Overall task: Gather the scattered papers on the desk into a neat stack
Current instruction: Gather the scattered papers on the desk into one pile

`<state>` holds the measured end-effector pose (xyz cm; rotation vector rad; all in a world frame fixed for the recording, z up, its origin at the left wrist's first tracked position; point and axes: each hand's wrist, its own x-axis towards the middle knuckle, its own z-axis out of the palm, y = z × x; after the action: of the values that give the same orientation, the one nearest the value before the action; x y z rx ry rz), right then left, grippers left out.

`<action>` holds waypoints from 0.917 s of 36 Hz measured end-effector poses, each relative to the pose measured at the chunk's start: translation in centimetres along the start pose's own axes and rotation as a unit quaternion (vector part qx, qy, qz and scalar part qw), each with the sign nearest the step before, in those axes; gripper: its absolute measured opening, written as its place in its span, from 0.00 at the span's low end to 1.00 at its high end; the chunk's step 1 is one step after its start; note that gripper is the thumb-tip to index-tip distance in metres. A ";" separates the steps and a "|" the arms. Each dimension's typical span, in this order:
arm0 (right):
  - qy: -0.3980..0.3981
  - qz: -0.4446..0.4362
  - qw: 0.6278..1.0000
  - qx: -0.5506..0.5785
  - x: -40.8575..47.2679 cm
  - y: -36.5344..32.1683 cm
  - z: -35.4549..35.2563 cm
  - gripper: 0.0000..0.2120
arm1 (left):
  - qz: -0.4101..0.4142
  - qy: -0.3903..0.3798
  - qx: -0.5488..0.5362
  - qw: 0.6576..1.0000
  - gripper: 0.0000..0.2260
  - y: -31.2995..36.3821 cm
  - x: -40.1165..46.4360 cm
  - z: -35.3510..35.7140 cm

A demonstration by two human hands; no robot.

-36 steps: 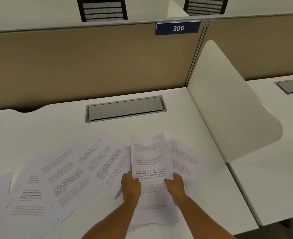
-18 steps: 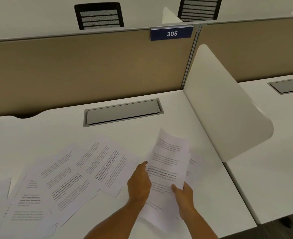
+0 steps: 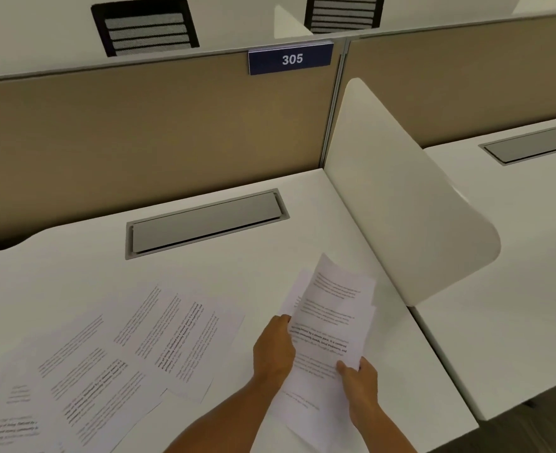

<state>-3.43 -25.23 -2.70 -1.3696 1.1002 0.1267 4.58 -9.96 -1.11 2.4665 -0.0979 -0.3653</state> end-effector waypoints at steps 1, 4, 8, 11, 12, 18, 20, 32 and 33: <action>0.011 0.003 1.000 -0.008 0.1 -0.1 0.2 0.15 | -0.006 -0.004 0.006 1.000 0.07 -0.1 0.4 0.2; 0.055 -0.005 0.997 -0.049 0.6 -0.5 0.7 0.10 | -0.027 -0.019 0.024 0.999 0.09 -0.1 1.7 0.7; 0.100 -0.018 0.981 -0.163 1.3 -1.2 1.6 0.08 | -0.072 -0.036 0.043 0.996 0.14 0.2 3.3 1.1; 0.108 0.006 0.974 -0.199 1.3 -1.8 2.1 0.13 | -0.125 -0.060 0.033 0.990 0.21 0.3 4.0 1.4; 0.107 0.015 0.975 -0.194 1.3 -2.0 2.2 0.14 | -0.143 -0.070 0.031 0.987 0.23 0.3 4.2 1.5; 0.089 0.038 0.977 -0.191 1.9 -2.4 2.5 0.27 | -0.201 -0.081 0.025 0.976 0.28 0.8 5.4 1.4; 0.079 0.037 0.980 -0.179 2.2 -2.4 2.5 0.31 | -0.217 -0.081 -0.017 0.973 0.27 0.5 5.9 1.3; 0.010 0.024 0.996 -0.083 3.2 -1.5 1.0 0.22 | -0.233 -0.119 -0.041 0.964 0.23 -1.9 5.3 0.6; 0.003 0.017 0.996 -0.089 3.1 -1.5 1.0 0.19 | -0.231 -0.121 -0.060 0.964 0.23 -2.1 5.0 0.4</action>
<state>-0.30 -26.39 -3.93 -1.5107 1.1389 0.2502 9.22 -9.30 -3.92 2.2960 0.3950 -0.8453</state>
